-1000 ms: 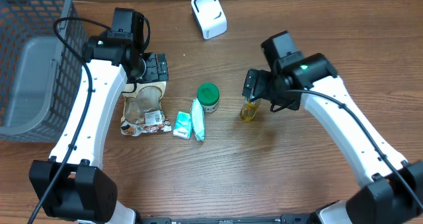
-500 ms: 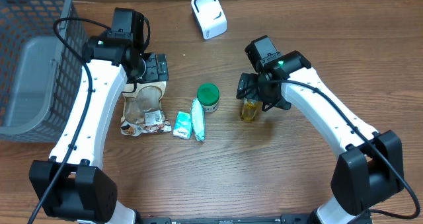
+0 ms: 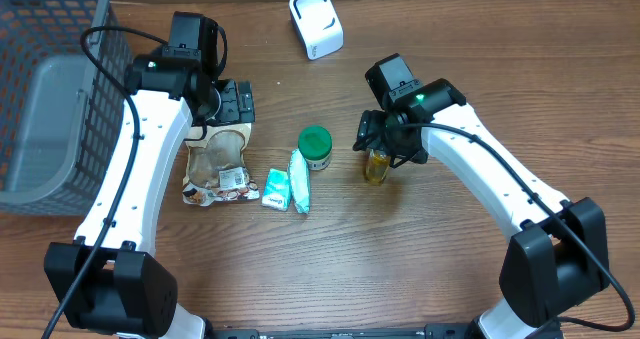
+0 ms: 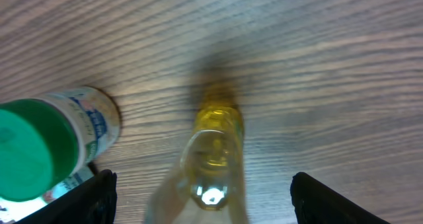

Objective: Scan the item barcode
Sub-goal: 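Move the right gripper down over the Vim bottle, then close the right gripper around the Vim bottle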

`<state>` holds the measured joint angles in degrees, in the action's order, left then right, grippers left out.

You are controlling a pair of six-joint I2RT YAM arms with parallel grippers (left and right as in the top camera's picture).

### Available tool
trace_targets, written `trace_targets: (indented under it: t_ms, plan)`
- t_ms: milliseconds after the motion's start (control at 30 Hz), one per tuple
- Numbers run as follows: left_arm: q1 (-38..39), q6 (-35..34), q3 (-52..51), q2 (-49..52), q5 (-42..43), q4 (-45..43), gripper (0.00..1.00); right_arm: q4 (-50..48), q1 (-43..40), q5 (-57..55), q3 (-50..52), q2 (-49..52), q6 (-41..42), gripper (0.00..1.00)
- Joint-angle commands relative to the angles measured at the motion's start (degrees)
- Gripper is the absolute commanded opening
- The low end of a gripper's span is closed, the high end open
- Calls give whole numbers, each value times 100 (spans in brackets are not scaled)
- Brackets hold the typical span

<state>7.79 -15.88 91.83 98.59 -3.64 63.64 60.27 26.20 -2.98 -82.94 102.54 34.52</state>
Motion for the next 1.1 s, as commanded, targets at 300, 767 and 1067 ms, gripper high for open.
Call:
trace_targets:
  t_ms: [300, 767, 1067]
  plan:
    - [-26, 111, 90, 11, 28, 0, 100, -61, 122, -256, 114, -28, -2, 63]
    - [-26, 111, 90, 11, 31, 0, 100, 177, -61, -254, 107, -31, -2, 40]
    - [-26, 111, 90, 11, 28, 0, 100, 197, -98, -251, 109, -31, -2, 55]
